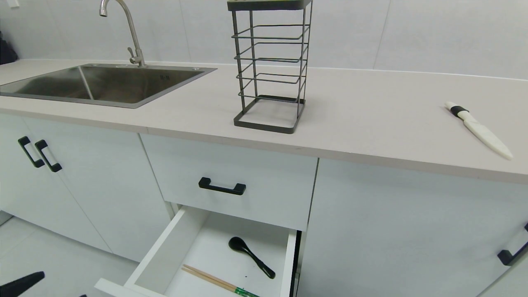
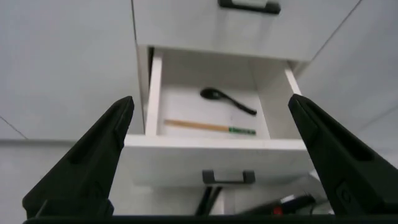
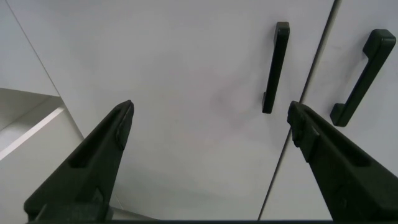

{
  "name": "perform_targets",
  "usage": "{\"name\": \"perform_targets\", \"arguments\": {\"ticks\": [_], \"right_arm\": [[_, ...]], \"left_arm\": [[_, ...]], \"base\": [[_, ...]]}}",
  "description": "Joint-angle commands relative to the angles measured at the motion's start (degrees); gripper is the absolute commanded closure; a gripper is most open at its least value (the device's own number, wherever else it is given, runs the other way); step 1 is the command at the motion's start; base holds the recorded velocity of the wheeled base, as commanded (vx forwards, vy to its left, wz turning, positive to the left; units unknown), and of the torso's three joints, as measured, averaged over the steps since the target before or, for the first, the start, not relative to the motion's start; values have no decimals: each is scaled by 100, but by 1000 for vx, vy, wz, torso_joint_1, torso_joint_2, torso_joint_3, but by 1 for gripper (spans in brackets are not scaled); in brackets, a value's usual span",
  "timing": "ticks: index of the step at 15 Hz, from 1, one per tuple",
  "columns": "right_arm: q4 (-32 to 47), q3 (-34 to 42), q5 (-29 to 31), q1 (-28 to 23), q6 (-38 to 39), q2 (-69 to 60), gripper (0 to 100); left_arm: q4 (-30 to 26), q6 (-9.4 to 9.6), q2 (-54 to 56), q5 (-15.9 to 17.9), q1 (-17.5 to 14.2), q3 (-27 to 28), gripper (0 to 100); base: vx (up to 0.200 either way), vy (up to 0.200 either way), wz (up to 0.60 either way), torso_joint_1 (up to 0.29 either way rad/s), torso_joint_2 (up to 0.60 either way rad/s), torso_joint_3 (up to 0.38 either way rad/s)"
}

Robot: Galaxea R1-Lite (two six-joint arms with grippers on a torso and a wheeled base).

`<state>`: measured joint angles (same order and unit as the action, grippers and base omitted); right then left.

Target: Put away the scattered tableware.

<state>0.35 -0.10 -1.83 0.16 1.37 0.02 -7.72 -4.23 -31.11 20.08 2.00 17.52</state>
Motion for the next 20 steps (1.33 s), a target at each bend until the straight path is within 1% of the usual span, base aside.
{"name": "perform_targets", "arguments": {"ticks": [1,2,3,5,7,9,11,13,14,18,19,20], "right_arm": [[0,1,-2,2,-5,-2,0],[0,10,-2,2,4,-2,0],[0,1,-2,2,4,-2,0],[0,1,-2,2,4,-2,0],[0,1,-2,2,4,-2,0],[0,1,-2,2,4,-2,0],[0,1,-2,2,4,-2,0],[0,1,-2,2,4,-2,0],[0,1,-2,2,4,-2,0],[0,1,-2,2,4,-2,0],[0,1,-2,2,4,-2,0],[0,1,-2,2,4,-2,0]], "left_arm": [[-11,1,-932,58,407,-275,0],[16,1,-1398,14,758,-451,0],[33,10,-1741,5,934,-530,0],[51,10,-2233,5,1118,-688,0],[69,10,-2663,-4,1189,-785,0],[16,10,-2857,-224,1198,-803,0],[95,19,-3410,-320,1198,-855,0],[350,28,-3815,-399,1198,-847,0],[605,28,-4087,-540,1224,-847,0],[965,19,-4746,-856,1567,-855,0],[1114,19,-4843,-874,1602,-855,0],[1431,19,-5036,-936,1628,-855,0]], "base": [[0,0,0,0,0,0],[0,0,0,0,0,0],[0,0,0,0,0,0],[0,0,0,0,0,0],[0,0,0,0,0,0],[0,0,0,0,0,0],[0,0,0,0,0,0],[0,0,0,0,0,0],[0,0,0,0,0,0],[0,0,0,0,0,0],[0,0,0,0,0,0],[0,0,0,0,0,0]]}}
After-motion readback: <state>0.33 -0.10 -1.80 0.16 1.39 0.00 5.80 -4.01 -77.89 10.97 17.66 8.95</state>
